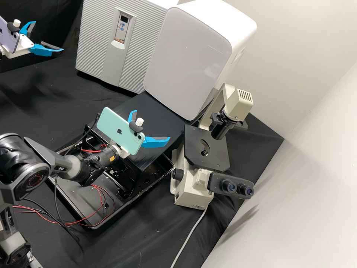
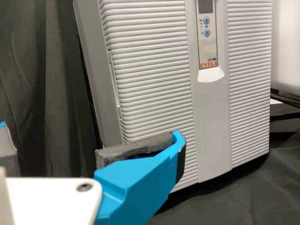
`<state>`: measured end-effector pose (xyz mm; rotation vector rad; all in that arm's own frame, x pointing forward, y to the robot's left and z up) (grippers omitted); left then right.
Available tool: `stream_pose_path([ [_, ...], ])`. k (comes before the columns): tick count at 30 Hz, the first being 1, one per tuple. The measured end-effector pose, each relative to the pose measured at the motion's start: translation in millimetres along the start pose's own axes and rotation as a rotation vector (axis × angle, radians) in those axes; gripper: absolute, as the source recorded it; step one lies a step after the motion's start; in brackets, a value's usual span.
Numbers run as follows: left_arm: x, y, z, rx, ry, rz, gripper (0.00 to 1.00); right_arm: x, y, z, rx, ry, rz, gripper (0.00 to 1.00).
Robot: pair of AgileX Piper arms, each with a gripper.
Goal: Open the incubator door
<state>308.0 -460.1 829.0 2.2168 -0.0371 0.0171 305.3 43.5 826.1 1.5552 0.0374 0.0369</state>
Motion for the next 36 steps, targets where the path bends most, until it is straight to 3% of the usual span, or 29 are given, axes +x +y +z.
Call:
stream_pose_path([
  [13, 1.2, -1.3, -2.7, 0.003, 0.005, -0.004, 1.00, 0.0, 0.0, 0.0, 0.000, 0.000, 0.000, 1.00],
  [18, 16.6, -3.7, -17.4, 0.004, 0.018, -0.006, 1.00, 0.0, 0.0, 0.0, 0.000, 0.000, 0.000, 1.00],
  [28, 74.3, -3.9, -51.7, -0.066, -0.056, 0.017, 1.00, 0.0, 0.0, 0.0, 0.000, 0.000, 0.000, 1.00],
  [36, 112.0, 2.8, -51.8, -0.132, -0.217, 0.022, 1.00, 0.0, 0.0, 0.0, 0.000, 0.000, 0.000, 1.00],
])
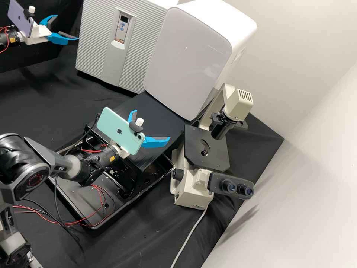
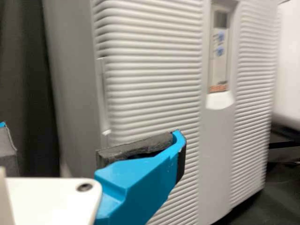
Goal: Open the incubator door
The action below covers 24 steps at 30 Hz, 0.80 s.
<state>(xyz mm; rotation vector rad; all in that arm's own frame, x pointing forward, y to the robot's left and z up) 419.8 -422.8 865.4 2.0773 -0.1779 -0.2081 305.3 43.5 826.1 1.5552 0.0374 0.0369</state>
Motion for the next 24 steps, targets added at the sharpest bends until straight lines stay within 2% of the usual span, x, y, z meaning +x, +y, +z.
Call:
stream_pose_path([
  [8, 24.0, 5.5, 2.6, -0.017, -0.149, -0.002, 1.00, 0.0, 0.0, 0.0, 0.000, 0.000, 0.000, 1.00],
  [17, 43.2, 6.9, -0.4, -0.013, -0.216, -0.006, 1.00, 0.0, 0.0, 0.0, 0.000, 0.000, 0.000, 1.00],
  [24, 56.3, 13.2, -5.0, -0.012, -0.218, 0.018, 1.00, 0.0, 0.0, 0.0, 0.000, 0.000, 0.000, 1.00],
])
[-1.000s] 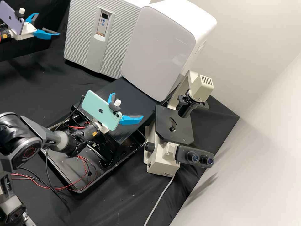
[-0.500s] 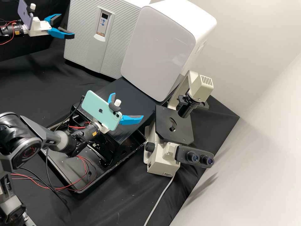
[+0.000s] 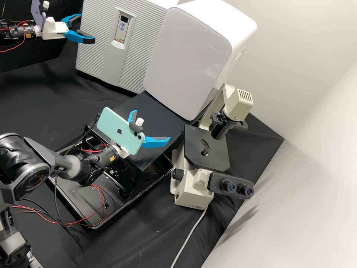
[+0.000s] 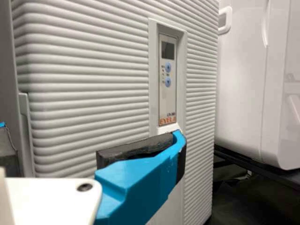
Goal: Open the incubator door
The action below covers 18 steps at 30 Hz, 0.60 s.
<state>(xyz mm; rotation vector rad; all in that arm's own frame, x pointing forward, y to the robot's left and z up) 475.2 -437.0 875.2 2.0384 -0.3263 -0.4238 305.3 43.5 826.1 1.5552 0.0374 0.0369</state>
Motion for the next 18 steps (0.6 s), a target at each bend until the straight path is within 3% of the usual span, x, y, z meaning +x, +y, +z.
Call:
stream_pose_path([
  [9, 7.3, -8.0, 1.2, 0.013, -0.003, -0.038, 1.00, 0.0, 0.0, 0.0, 0.000, 0.000, 0.000, 1.00],
  [18, 16.1, -6.8, -1.1, 0.005, -0.008, -0.044, 1.00, 0.0, 0.0, 0.0, 0.000, 0.000, 0.000, 1.00],
])
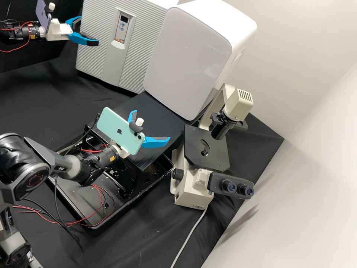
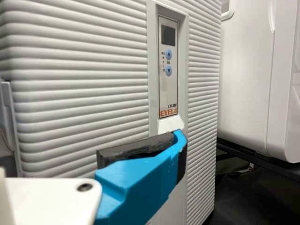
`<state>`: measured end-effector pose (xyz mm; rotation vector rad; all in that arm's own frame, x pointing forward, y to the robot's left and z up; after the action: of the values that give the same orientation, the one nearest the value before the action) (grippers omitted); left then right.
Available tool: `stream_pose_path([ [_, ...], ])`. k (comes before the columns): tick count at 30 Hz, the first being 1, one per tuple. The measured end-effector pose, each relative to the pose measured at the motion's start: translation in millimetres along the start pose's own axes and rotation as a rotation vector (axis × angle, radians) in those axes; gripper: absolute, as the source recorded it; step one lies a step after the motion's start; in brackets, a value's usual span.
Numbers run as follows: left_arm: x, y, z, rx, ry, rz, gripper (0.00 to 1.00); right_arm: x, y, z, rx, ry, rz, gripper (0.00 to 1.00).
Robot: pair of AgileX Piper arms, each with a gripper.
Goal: Open the incubator door
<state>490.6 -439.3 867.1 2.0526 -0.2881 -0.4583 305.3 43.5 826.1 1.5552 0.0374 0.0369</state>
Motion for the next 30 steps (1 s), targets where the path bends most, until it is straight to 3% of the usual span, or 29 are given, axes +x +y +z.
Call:
stream_pose_path([
  [12, 8.2, -0.7, -7.0, 0.018, 0.009, -0.004, 1.00, 0.0, 0.0, 0.0, 0.000, 0.000, 0.000, 1.00],
  [20, -1.3, -14.3, -5.0, -0.018, 0.028, -0.048, 1.00, 0.0, 0.0, 0.0, 0.000, 0.000, 0.000, 1.00],
  [30, -8.5, -4.9, 4.4, -0.017, 0.026, -0.047, 1.00, 0.0, 0.0, 0.0, 0.000, 0.000, 0.000, 1.00],
])
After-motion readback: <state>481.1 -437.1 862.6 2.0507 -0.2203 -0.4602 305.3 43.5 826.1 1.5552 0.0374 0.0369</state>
